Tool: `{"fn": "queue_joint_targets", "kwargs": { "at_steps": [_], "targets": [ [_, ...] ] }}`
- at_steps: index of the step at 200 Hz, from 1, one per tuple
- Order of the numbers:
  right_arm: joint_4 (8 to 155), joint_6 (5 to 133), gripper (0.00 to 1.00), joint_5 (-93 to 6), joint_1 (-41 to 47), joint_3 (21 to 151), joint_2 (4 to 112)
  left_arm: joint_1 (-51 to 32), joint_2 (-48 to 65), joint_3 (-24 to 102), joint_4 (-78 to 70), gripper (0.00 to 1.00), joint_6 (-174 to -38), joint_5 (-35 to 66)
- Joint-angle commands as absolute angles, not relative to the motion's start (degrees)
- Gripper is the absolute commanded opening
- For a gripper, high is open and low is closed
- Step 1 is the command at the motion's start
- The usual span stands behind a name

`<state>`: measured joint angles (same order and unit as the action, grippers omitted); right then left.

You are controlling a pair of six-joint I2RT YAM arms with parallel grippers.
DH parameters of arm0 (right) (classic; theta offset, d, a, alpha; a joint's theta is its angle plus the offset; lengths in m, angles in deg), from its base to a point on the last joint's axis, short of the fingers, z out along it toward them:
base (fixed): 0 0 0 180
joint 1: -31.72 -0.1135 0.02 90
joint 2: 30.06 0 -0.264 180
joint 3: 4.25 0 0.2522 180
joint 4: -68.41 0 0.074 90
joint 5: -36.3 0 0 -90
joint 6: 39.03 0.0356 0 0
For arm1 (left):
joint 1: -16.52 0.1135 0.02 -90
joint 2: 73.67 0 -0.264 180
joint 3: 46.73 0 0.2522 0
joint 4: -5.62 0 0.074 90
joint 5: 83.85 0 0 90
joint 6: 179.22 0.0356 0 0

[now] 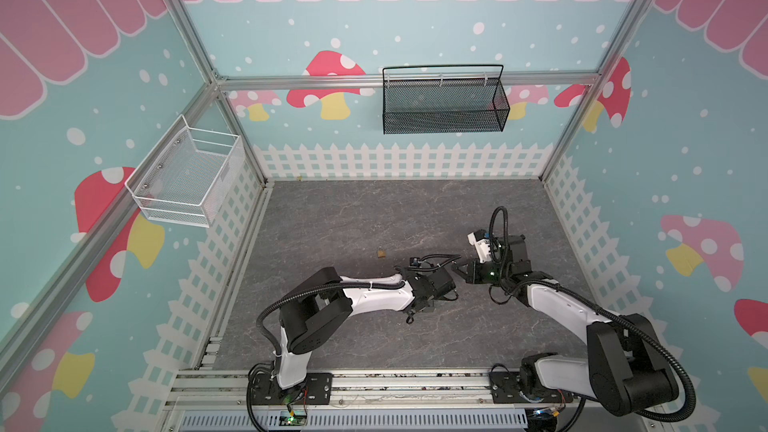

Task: Unlock with the key
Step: 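Lower the left gripper over the blue padlock and close on its body, then lift the blue padlock with the left gripper while the right gripper brings the key closer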

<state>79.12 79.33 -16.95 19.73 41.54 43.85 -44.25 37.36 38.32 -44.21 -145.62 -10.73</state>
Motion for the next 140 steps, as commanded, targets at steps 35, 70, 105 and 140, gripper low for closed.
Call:
{"fn": "queue_joint_targets", "kwargs": {
  "at_steps": [35,70,105,140],
  "targets": [
    [78.30,79.53,0.00,-16.10,20.02,41.89,43.41,-44.22,38.02,38.30,-43.91,0.36,-146.45,-6.20],
    [78.30,79.43,0.00,-15.80,20.02,41.73,43.41,-44.56,37.99,38.01,-43.90,0.34,-146.87,-6.94],
    [78.26,79.45,0.00,-15.51,19.98,41.59,43.42,-44.69,39.10,38.22,-44.26,0.34,-147.18,-7.78],
    [78.04,79.43,0.00,-15.55,20.03,41.37,43.22,-45.05,40.63,39.32,-44.83,0.34,-146.82,-8.40]
  ]
}}
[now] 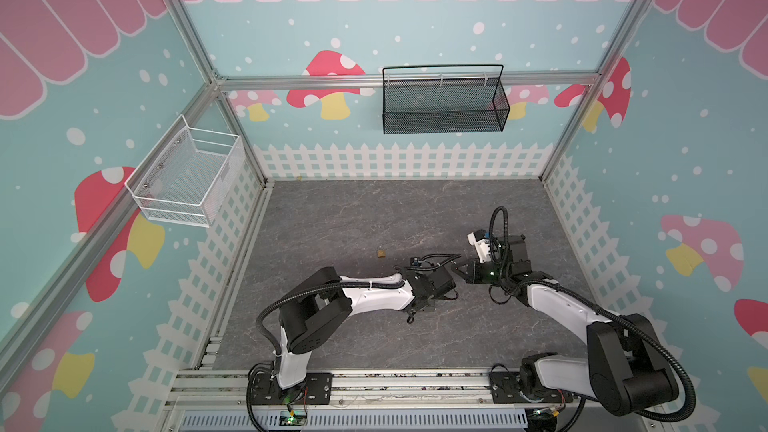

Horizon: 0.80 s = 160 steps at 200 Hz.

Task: Unlock with the key
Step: 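Lift the blue padlock with the left gripper while the right gripper brings the key closer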

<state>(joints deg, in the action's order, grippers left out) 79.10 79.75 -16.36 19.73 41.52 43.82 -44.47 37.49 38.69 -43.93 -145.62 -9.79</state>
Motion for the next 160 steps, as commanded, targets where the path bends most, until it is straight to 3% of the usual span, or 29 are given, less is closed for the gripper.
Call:
{"fn": "queue_joint_targets", "kwargs": {
  "at_steps": [1,53,160],
  "targets": [
    [78.04,79.44,0.00,-15.55,20.03,41.39,43.23,-45.03,40.70,39.34,-44.86,0.34,-146.85,-8.37],
    [78.05,79.40,0.00,-15.45,20.03,41.33,43.32,-44.98,41.37,39.06,-44.83,0.34,-148.12,-9.17],
    [77.97,80.21,0.00,-14.67,20.03,41.65,42.46,-44.96,40.60,37.96,-46.37,0.23,-146.19,-11.81]
  ]
}}
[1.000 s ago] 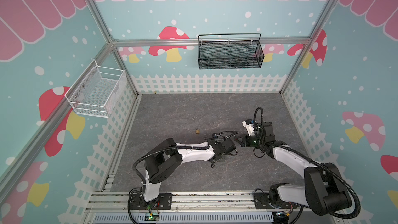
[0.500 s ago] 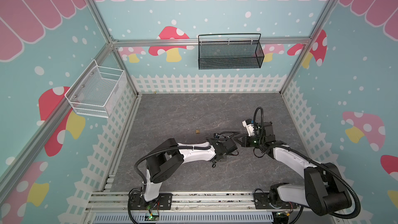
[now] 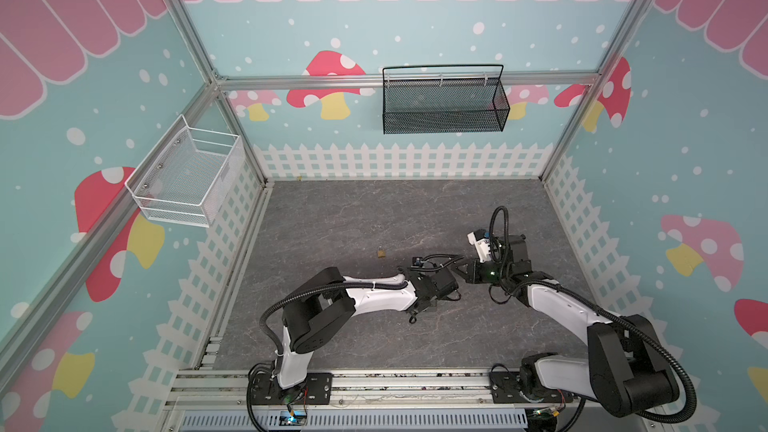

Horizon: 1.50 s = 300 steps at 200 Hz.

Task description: Unlock with the key

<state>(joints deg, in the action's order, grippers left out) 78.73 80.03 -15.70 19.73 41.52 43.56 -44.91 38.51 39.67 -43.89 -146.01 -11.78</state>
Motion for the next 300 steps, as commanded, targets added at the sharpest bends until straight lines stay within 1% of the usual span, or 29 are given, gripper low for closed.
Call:
{"fn": "queue_joint_targets", "kwargs": {
  "at_steps": [1,10,18,24,45,62,104,133,153,185,203,221,250,273,300],
  "targets": [
    [78.01,80.18,0.00,-14.67,20.03,41.62,42.45,-44.98,40.55,37.96,-46.42,0.23,-146.18,-11.83],
    [77.99,80.25,0.00,-14.75,20.03,41.68,42.28,-44.96,40.17,37.96,-46.50,0.22,-146.17,-11.83],
    [78.05,80.36,0.00,-14.92,20.03,41.59,42.10,-45.00,39.49,37.96,-46.39,0.18,-146.17,-11.84],
    [78.13,80.33,0.00,-14.94,20.03,41.58,41.94,-45.00,38.95,37.96,-46.36,0.16,-146.25,-13.63],
    [78.95,80.53,0.00,-14.85,20.03,41.45,41.67,-44.82,36.57,37.88,-46.33,0.13,-146.60,-14.90],
    [79.84,80.92,0.00,-14.72,20.00,41.48,40.93,-44.74,34.12,37.72,-46.12,0.08,-147.11,-16.65],
    [83.71,81.57,0.00,-16.12,19.94,41.67,36.43,-43.45,26.08,35.63,-43.63,0.00,-147.37,-20.62],
    [84.98,82.64,0.00,-16.63,19.62,41.38,35.33,-41.60,22.30,36.47,-41.76,0.00,-145.83,-22.91],
    [84.19,84.83,0.00,-18.53,17.61,40.83,34.65,-40.31,21.30,38.39,-41.63,0.00,-145.03,-24.07],
    [76.11,93.86,0.00,-21.39,11.81,37.37,34.10,-38.79,20.58,40.83,-41.56,0.00,-145.80,-26.37],
    [71.12,99.95,0.00,-26.16,6.65,35.38,34.07,-37.92,20.92,42.10,-41.59,0.00,-145.99,-26.63],
    [63.56,106.05,0.00,-28.31,1.44,33.14,35.15,-37.14,21.25,42.94,-41.63,0.00,-147.71,-26.05],
    [50.10,118.34,0.00,-30.08,-2.86,29.19,37.65,-36.57,21.87,44.17,-41.63,0.00,-149.87,-25.93],
    [45.39,122.12,0.00,-33.14,-6.81,30.97,40.95,-36.46,22.22,45.22,-41.59,0.00,-150.40,-25.84],
    [39.56,126.02,0.00,-36.20,-8.49,32.06,44.09,-36.48,22.70,46.05,-41.63,0.00,-150.37,-24.56]
  ]
}}
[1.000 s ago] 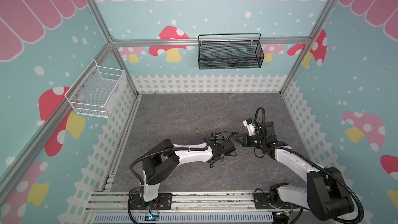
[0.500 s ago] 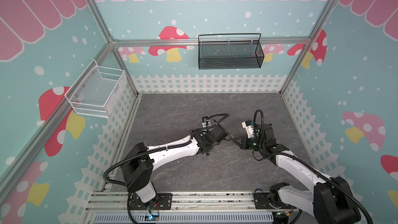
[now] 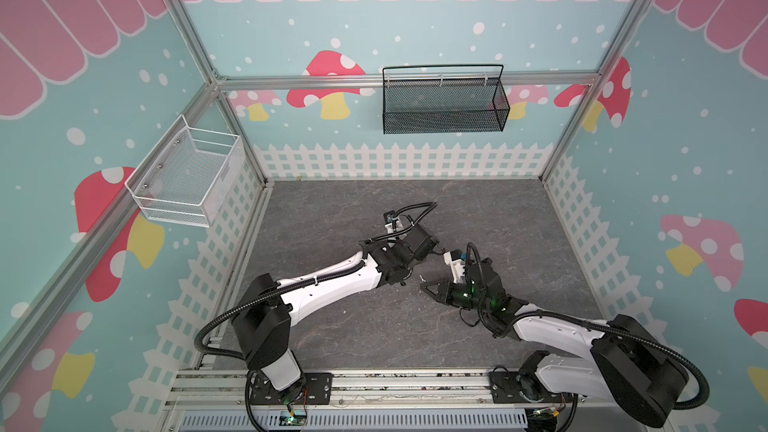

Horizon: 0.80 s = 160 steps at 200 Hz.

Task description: Unlock with the key

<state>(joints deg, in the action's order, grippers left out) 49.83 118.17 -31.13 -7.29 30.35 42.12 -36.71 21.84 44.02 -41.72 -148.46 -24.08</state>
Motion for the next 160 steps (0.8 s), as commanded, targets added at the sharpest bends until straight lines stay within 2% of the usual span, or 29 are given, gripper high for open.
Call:
{"fn": "queue_joint_targets", "kwargs": {
  "at_steps": [1,55,160],
  "targets": [
    [39.29,126.07,0.00,-36.38,-8.51,32.08,44.24,-36.48,22.73,46.05,-41.63,0.00,-150.42,-24.50],
    [31.29,126.11,0.00,-38.20,-9.09,34.58,50.22,-36.57,21.99,44.91,-41.62,0.00,-150.23,-22.45],
    [31.15,124.56,0.00,-42.06,-9.48,35.36,52.41,-37.00,21.64,43.91,-41.63,0.00,-150.28,-22.66]
  ]
}}
